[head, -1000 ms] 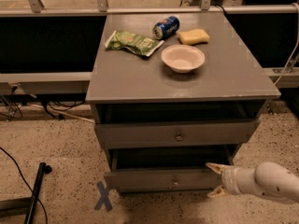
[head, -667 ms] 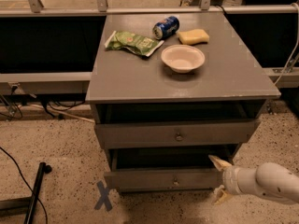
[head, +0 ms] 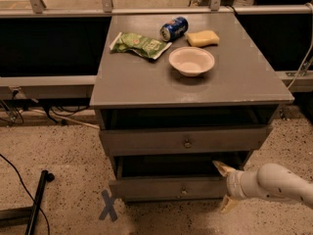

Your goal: Open middle drawer

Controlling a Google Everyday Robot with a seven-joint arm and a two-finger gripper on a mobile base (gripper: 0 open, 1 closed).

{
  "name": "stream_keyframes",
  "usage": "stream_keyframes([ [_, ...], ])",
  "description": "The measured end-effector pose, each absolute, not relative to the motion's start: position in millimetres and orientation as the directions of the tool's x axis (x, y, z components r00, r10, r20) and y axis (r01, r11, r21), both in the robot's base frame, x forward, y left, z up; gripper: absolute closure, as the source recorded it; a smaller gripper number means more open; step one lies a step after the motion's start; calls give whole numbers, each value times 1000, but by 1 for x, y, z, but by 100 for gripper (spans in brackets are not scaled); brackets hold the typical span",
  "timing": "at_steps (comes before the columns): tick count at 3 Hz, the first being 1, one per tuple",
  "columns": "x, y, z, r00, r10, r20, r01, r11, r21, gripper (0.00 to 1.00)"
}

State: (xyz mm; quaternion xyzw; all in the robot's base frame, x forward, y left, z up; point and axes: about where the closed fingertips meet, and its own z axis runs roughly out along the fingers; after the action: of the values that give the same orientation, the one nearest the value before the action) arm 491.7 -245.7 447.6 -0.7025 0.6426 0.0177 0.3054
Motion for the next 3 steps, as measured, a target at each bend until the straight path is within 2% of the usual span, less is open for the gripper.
stream_keyframes([
  [2, 507, -242, 420, 173, -914, -367, -940, -41, -340, 4],
  [3, 517, -239, 406, 162, -914, -372, -948, -40, -314, 11],
])
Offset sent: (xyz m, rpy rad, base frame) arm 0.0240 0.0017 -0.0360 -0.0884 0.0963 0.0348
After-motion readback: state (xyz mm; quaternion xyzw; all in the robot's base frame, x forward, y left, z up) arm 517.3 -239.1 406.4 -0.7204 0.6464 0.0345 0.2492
